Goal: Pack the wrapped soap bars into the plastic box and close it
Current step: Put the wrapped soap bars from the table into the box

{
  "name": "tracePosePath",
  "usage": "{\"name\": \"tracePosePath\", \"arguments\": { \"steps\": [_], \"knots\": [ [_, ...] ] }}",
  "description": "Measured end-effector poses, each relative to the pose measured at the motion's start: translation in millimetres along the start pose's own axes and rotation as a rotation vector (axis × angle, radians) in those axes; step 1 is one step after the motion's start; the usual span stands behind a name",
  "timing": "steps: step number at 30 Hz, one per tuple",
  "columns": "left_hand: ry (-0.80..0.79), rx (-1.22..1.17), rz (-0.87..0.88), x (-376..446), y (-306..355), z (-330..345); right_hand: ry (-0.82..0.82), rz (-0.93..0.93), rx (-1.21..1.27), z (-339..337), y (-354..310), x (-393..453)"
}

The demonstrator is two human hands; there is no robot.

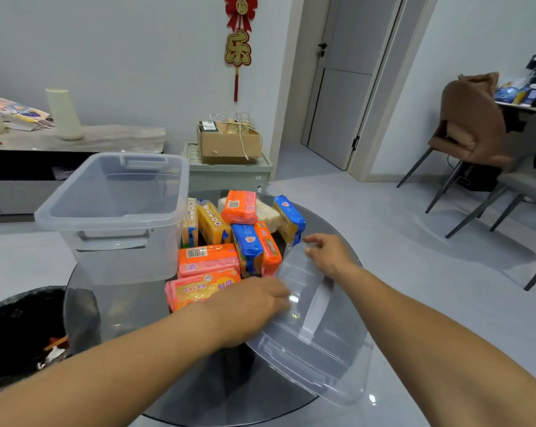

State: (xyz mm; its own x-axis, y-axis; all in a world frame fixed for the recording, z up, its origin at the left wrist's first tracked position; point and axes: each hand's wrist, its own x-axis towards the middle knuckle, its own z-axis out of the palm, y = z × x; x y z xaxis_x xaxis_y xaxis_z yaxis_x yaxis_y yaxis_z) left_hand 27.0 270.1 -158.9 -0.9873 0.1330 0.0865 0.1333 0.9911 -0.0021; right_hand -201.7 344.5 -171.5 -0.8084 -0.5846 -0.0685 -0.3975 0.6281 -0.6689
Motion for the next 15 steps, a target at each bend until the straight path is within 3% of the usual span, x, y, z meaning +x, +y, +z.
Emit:
{"name": "tracePosePath", "arguments": {
  "steps": [3, 8, 12, 15],
  "knots": [
    [-0.127, -0.113, -0.018, -7.3, 3.1, 2.3, 0.058, -0.050, 0.019, 13.5, 1.9, 4.2],
    [-0.239, -0.048, -0.136, -6.8, 16.8, 4.4, 0.090, -0.130, -0.072, 18.3, -16.1, -9.6],
    [-0.233, -0.019, -0.133, 0.2, 15.8, 0.6, 0.201, -0.150, -0.009, 18.7, -36.4, -17.3],
    [-0.113, -0.107, -0.093, -1.7, 4.4, -12.1, 0.252, -0.112, 0.070, 12.4, -56.5, -20.1]
  ]
}}
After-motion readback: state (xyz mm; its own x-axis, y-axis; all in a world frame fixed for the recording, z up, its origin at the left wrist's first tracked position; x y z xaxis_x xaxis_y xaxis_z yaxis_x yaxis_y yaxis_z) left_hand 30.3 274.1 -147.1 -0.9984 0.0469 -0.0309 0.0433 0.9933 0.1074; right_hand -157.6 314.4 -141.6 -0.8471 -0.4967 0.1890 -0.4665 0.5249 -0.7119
